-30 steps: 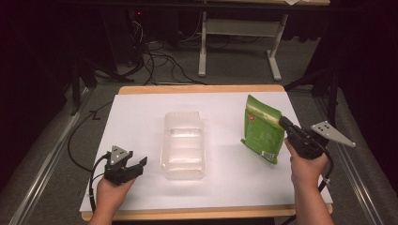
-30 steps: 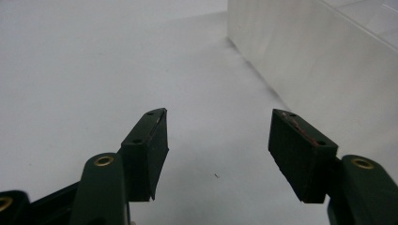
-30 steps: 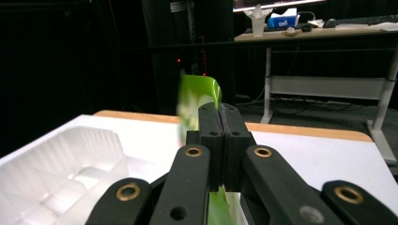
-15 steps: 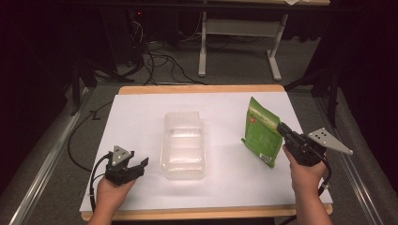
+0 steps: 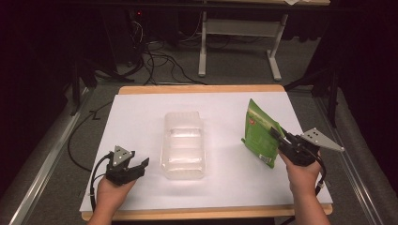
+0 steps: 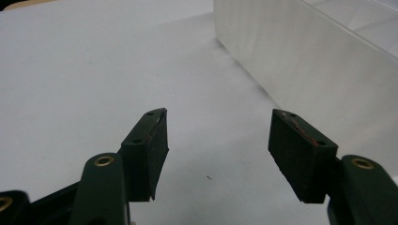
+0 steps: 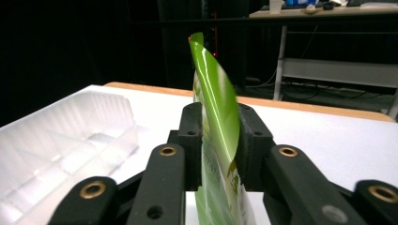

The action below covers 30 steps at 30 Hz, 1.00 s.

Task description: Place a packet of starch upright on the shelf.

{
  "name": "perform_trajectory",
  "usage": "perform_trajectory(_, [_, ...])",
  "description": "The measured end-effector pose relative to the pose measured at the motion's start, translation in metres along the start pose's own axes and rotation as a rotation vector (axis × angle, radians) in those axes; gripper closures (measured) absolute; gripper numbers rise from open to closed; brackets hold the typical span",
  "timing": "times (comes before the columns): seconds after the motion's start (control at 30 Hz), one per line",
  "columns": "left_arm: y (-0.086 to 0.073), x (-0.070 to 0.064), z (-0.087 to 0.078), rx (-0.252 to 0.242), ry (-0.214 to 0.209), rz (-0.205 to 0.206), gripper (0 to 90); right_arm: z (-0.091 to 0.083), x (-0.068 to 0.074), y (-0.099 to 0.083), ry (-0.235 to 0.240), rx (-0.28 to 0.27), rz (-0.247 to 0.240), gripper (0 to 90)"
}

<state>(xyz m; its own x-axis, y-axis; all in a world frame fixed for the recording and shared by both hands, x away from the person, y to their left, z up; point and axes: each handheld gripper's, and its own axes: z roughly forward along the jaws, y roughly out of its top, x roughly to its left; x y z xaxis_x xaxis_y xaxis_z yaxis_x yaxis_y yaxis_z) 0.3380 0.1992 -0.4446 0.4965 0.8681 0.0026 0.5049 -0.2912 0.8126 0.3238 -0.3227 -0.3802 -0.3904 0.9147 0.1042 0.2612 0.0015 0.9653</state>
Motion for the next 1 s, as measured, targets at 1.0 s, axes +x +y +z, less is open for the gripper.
perform_trajectory(1.0, [0.0,-0.001,0.0,0.002,-0.006,0.002,38.5,0.021,-0.014,-0.028,0.012,0.145,-0.017,67.6])
